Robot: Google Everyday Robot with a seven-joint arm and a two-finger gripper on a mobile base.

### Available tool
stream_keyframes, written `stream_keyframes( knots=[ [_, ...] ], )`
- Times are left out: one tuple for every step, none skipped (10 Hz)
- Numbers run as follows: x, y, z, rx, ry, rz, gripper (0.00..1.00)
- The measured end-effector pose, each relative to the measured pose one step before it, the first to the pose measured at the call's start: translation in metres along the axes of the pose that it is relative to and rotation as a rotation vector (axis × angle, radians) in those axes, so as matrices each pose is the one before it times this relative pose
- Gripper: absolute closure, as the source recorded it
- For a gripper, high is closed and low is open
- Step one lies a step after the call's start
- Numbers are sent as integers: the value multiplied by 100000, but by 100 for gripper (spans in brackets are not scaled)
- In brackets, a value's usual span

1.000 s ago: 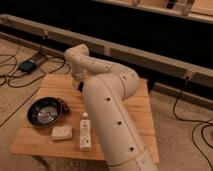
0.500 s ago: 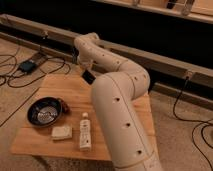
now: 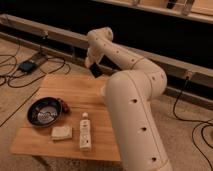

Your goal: Place the eraser in the ceramic cup

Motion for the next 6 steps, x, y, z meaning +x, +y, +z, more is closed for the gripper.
stream_keyframes(
  knots=[
    [395, -366, -545, 157, -1227, 1492, 100],
    [708, -374, -852, -131, -1694, 2176, 100],
    [733, -314, -753, 118, -1200, 1737, 100],
    [607, -181, -547, 101, -837, 1211, 100],
    [681, -223, -657, 273, -978, 1340, 100],
    [851, -271, -791, 618, -1057, 1625, 100]
  ],
)
